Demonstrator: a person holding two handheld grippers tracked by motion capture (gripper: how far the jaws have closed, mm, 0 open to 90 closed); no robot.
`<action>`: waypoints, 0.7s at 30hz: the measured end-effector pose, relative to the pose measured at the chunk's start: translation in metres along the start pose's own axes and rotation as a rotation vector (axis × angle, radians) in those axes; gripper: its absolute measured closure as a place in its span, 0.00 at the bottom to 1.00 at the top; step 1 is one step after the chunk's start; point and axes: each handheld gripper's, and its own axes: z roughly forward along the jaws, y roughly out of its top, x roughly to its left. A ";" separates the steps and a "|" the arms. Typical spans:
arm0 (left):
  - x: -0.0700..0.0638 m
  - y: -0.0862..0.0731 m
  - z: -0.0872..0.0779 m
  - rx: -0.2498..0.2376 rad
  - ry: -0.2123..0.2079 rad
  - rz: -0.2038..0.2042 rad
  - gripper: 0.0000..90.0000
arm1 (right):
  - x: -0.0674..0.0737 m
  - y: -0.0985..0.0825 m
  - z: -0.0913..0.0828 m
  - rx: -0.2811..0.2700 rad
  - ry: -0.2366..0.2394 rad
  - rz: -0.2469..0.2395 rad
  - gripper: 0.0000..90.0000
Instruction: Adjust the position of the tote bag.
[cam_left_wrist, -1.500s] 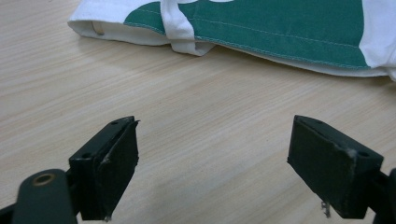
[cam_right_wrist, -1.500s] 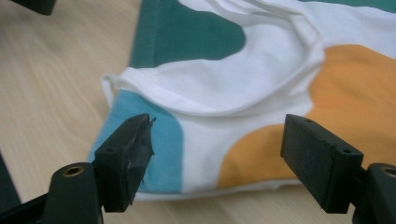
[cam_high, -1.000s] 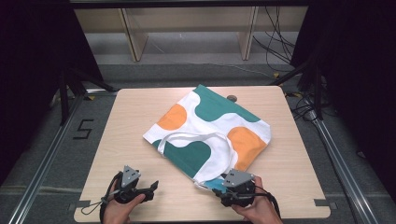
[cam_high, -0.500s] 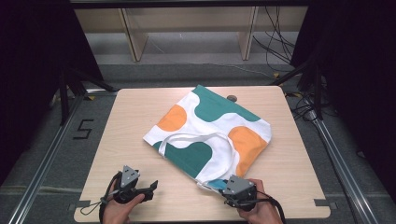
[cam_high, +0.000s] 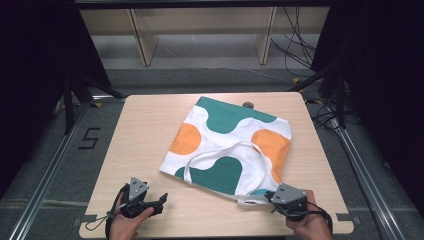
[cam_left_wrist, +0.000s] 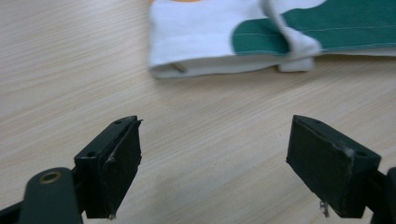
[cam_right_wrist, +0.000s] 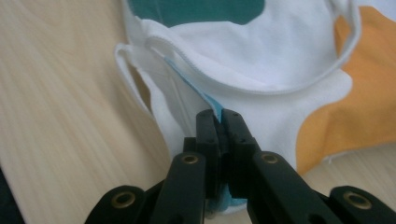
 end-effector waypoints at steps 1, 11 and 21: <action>0.000 0.001 0.000 0.003 0.007 -0.003 0.18 | -0.004 -0.004 -0.003 0.002 -0.014 0.007 0.96; -0.002 0.006 0.022 0.065 0.000 0.099 0.24 | -0.035 -0.024 -0.010 -0.001 -0.089 0.053 0.96; -0.011 0.024 0.054 0.063 0.018 0.197 0.32 | -0.038 -0.025 -0.008 -0.005 -0.085 0.045 0.95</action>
